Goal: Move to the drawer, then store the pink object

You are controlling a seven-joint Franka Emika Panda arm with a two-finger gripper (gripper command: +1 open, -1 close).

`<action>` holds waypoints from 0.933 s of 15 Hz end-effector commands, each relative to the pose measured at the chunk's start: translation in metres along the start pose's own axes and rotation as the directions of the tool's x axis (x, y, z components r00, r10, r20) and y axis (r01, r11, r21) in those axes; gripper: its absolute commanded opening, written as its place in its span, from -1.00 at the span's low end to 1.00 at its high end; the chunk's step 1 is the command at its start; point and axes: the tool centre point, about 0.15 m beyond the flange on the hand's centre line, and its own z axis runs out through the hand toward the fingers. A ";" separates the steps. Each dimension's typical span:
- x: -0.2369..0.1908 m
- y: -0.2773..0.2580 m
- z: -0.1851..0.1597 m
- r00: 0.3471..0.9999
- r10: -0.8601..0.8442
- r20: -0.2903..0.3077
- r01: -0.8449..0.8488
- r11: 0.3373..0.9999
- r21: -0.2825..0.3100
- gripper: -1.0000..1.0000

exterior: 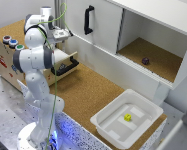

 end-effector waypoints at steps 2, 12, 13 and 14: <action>0.001 -0.013 0.034 0.990 -0.081 -0.118 0.074 0.995 -0.064 -1.00; 0.023 0.003 0.025 0.981 -0.099 -0.167 0.082 0.991 -0.104 1.00; 0.023 0.002 0.022 0.982 -0.102 -0.161 0.085 0.991 -0.104 1.00; 0.022 0.002 0.020 0.983 -0.095 -0.155 0.080 0.991 -0.103 1.00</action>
